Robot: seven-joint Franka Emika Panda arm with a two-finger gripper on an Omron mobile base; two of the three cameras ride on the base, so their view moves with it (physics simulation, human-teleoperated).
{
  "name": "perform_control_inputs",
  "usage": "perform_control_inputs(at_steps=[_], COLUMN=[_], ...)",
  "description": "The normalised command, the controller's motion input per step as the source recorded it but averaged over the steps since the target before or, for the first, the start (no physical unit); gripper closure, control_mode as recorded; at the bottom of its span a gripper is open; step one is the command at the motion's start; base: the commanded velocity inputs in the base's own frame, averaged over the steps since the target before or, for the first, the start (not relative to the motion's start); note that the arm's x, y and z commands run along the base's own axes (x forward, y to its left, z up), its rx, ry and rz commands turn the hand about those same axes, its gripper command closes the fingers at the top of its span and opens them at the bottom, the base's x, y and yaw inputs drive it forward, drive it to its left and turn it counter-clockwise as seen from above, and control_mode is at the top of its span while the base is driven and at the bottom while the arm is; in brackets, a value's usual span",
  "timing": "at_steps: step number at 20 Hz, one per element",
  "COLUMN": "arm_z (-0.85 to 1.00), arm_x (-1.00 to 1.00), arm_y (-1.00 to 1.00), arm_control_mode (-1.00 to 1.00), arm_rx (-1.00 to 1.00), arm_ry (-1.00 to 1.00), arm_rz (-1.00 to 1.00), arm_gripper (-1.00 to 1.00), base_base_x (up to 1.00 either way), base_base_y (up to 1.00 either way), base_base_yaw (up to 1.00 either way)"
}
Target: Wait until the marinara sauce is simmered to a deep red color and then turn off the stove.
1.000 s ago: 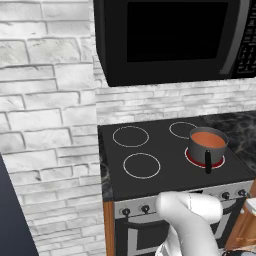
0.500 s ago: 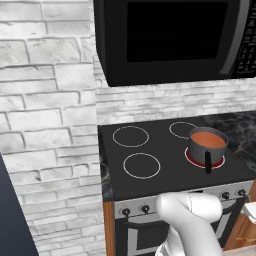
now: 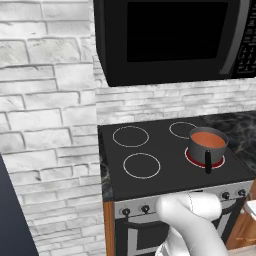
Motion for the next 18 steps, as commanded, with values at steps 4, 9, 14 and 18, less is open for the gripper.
perform_control_inputs(at_steps=[4,9,14,18], arm_z=[-0.32,-0.31,-0.15,-0.07], arm_x=[0.29,0.32,0.25,0.05], arm_y=[0.0,0.0,-0.16,-0.31], arm_control_mode=[-1.0,-1.0,-1.0,-1.0], arm_rx=[-0.05,-0.04,0.0,0.0], arm_ry=[0.0,0.0,-0.02,0.0], arm_rz=[0.0,0.0,0.0,0.0], arm_gripper=[-1.0,-1.0,-1.0,-1.0], base_base_x=[0.0,0.0,0.0,0.0], base_base_y=[0.0,0.0,0.0,0.0], base_base_yaw=[0.0,0.0,0.0,0.0])
